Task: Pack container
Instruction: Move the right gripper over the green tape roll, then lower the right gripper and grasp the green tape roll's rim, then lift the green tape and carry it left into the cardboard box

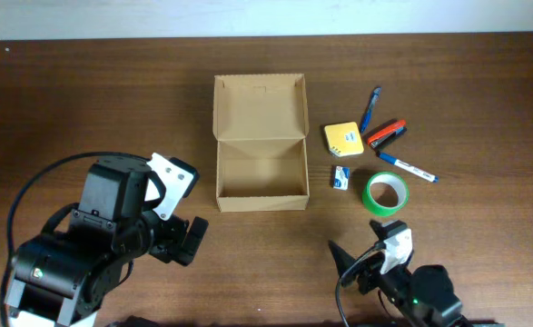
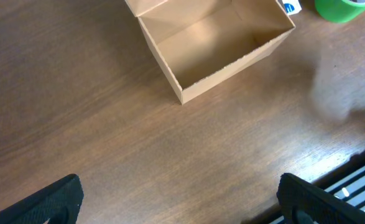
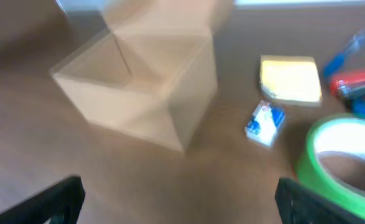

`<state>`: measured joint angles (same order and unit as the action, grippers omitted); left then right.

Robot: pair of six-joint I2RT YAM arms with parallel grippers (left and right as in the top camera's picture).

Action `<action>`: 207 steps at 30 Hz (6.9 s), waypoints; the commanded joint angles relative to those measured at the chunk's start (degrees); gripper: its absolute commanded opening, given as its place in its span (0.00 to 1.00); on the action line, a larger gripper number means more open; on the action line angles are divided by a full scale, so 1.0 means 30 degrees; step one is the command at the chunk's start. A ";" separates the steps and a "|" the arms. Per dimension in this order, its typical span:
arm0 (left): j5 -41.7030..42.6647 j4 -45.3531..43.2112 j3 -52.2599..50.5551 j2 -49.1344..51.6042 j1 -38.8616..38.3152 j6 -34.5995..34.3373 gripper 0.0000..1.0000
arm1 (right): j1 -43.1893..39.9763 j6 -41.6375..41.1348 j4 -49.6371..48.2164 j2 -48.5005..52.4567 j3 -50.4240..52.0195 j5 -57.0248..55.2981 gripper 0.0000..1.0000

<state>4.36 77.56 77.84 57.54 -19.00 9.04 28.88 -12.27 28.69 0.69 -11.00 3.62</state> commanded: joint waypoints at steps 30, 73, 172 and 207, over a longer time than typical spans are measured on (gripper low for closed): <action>0.0270 -0.0051 0.0357 0.0000 -0.0022 0.0306 1.00 | 0.0080 -0.4422 0.0364 0.9967 -0.4182 -0.2288 0.99; 0.0270 -0.0051 0.0357 0.0000 -0.0022 0.0313 1.00 | -1.3260 0.1450 0.1231 2.5296 -1.1176 0.4226 0.99; 0.0270 -0.0051 0.0357 0.0000 -0.0022 0.0313 1.00 | -0.0976 0.0780 0.5668 2.9347 -2.2979 0.0051 0.04; 0.0270 -0.0051 0.0357 0.0000 -0.0022 0.0313 1.00 | 0.3045 0.0066 0.2339 3.4906 -2.2979 -0.1049 0.04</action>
<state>4.36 77.56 77.91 57.54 -19.00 9.04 37.52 -11.84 36.23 104.49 -78.76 2.02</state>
